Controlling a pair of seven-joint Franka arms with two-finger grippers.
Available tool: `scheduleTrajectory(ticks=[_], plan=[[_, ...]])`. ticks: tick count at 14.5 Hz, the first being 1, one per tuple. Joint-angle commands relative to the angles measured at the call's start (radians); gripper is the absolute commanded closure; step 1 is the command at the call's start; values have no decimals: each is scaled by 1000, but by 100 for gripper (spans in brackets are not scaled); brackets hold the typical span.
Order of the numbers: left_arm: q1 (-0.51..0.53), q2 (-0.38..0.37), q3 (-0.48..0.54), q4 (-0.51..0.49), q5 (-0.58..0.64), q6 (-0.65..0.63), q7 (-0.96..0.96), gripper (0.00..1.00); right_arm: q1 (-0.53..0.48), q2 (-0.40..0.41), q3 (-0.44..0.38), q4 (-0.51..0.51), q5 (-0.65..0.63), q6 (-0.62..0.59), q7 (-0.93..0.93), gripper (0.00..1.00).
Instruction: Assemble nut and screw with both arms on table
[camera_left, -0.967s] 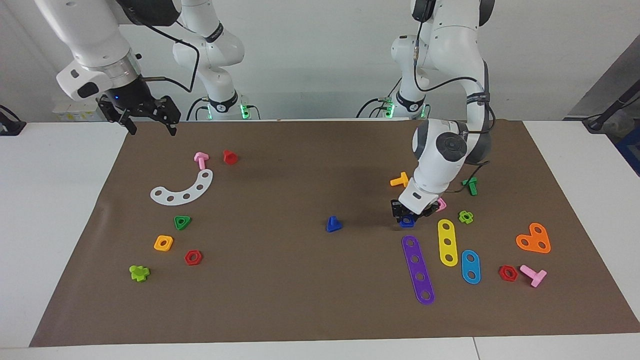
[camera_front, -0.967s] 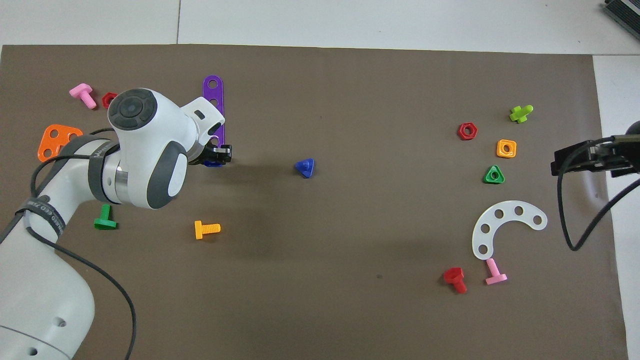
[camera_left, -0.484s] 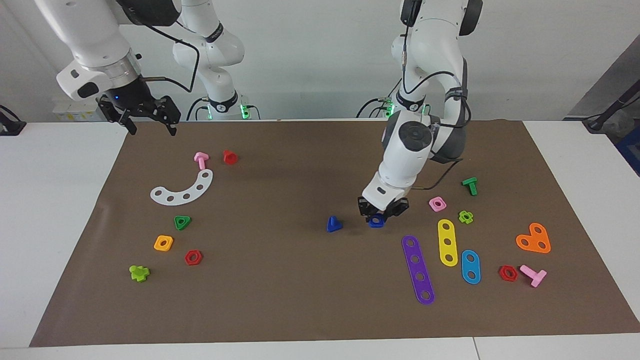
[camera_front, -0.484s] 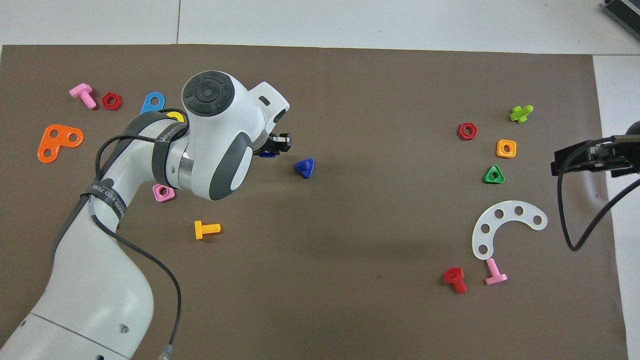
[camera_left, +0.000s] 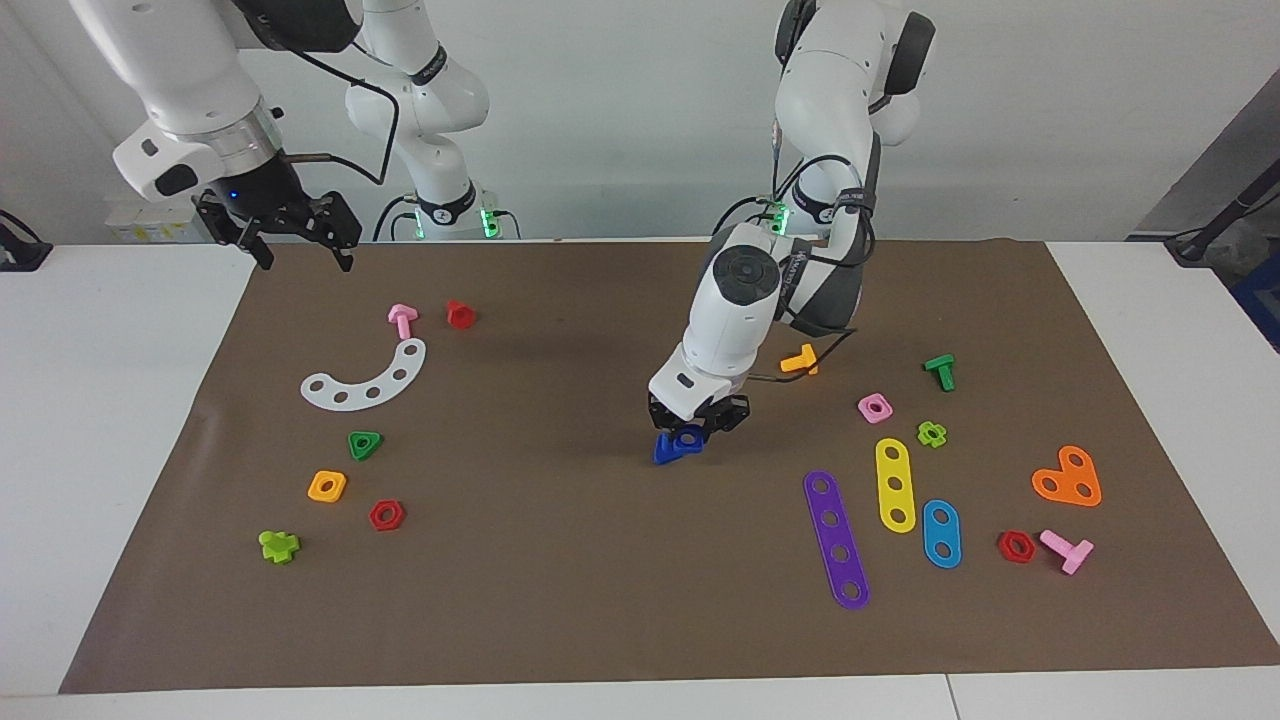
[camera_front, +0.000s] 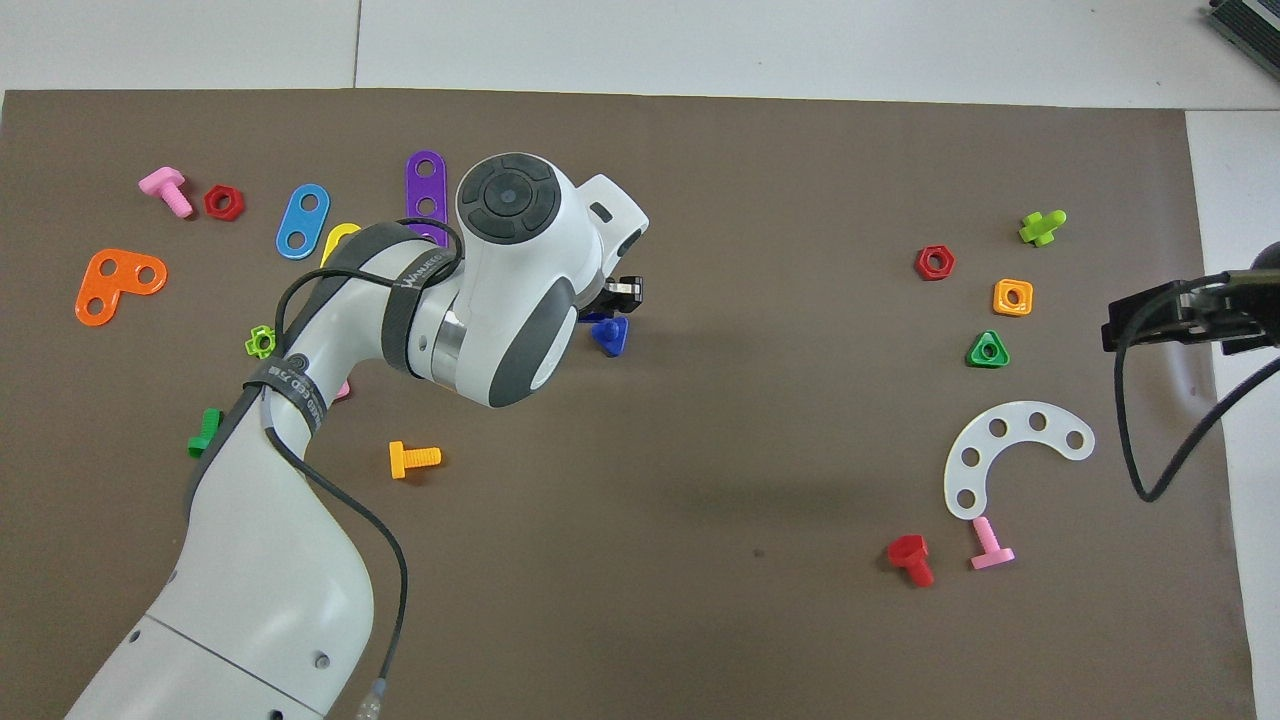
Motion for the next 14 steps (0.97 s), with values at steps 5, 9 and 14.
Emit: scheduleTrajectory(ticks=[5, 9, 14], plan=[[-41, 50, 18, 37, -20, -10, -19, 61, -6, -9, 4, -10, -1, -8, -28, 0], [-42, 59, 18, 35, -17, -5, -19, 61, -6, -9, 4, -10, -1, -8, -28, 0], [-53, 87, 20, 31, -11, 29, -20, 61, -6, -9, 4, -10, -1, -8, -30, 0]])
